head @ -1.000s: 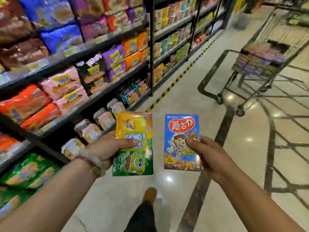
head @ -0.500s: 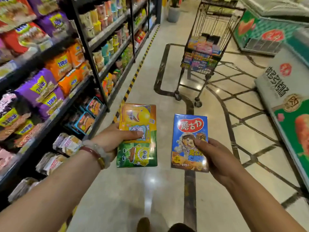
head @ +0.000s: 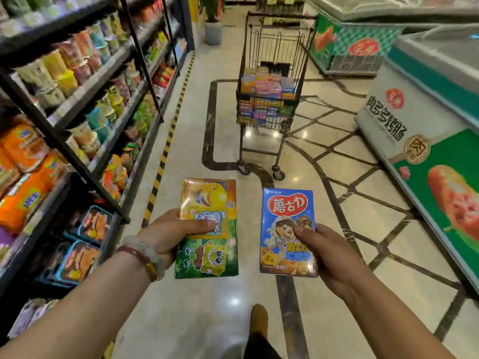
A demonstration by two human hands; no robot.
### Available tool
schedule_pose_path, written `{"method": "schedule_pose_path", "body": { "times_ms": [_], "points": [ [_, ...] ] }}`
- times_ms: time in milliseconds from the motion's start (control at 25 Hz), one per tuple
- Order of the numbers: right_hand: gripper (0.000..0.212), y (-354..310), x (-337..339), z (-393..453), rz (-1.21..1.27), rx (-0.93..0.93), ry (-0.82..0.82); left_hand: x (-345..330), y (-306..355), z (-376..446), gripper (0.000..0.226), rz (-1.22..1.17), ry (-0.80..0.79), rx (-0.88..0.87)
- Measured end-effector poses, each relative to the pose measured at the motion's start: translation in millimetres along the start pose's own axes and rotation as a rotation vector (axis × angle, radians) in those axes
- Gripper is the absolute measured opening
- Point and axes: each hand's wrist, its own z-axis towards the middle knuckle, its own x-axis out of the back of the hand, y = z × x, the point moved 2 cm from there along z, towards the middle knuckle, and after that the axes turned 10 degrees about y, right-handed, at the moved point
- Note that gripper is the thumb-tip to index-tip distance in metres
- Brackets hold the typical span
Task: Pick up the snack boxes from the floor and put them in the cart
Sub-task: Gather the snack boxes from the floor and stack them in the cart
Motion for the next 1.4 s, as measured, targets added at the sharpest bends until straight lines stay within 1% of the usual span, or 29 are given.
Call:
{"method": "schedule_pose_path", "body": {
  "times_ms": [160, 320, 400, 480, 600, 760, 880, 960, 1040, 1200, 1280, 1320, 1400],
  "points": [
    [0.016, -57.0, -5.1, 72.0, 0.017, 0.019, -0.001, -31.6, 55.2, 62.2, 0.049, -0.005, 0.013, 0.001],
    [0.024, -116.7, -12.7, 136.7, -0.015, 0.069, -0.009, -54.4, 109.3, 121.2, 0.044, -0.031, -0.006, -0.049],
    [0.023, -139.8, -16.7, 166.2, -0.013, 0.083, 0.01, -61.9, 131.3, 149.9, 0.042, -0.041, -0.012, -0.054],
    [0.021, -156.8, -23.5, 192.1, -0.009, 0.083, 0.021, -67.2, 149.3, 175.9, 0.041, -0.04, -0.027, -0.052],
    [0.026, -182.1, -39.6, 239.2, 0.006, 0.088, 0.051, -72.6, 181.1, 223.6, 0.04, -0.055, -0.039, -0.065],
    [0.023, -216.6, -69.1, 308.3, 0.031, 0.081, 0.074, -71.9, 231.5, 299.2, 0.026, -0.037, -0.048, -0.064],
    [0.034, -242.2, -89.2, 362.4, 0.078, 0.078, 0.107, -70.7, 277.4, 366.5, 0.013, -0.023, -0.075, -0.058],
    [0.038, -255.7, -100.1, 390.7, 0.105, 0.061, 0.123, -73.1, 305.9, 401.7, 0.014, -0.007, -0.096, -0.054],
    [0.039, -269.2, -106.9, 420.3, 0.129, 0.052, 0.137, -79.5, 333.6, 438.9, 0.021, 0.011, -0.12, -0.056],
    [0.023, -295.6, -105.4, 476.4, 0.189, 0.034, 0.181, -102.8, 375.4, 502.3, 0.022, 0.008, -0.148, -0.047],
    [0.019, -312.0, -99.5, 506.4, 0.213, 0.032, 0.209, -121.4, 394.0, 532.7, 0.029, 0.016, -0.162, -0.032],
    [0.02, -319.9, -94.5, 524.8, 0.219, 0.038, 0.223, -132.2, 403.2, 550.0, 0.032, 0.022, -0.171, -0.031],
    [0.029, -339.3, -85.0, 561.6, 0.207, 0.053, 0.229, -155.8, 420.0, 579.9, 0.037, 0.03, -0.177, -0.025]
  ]
}}
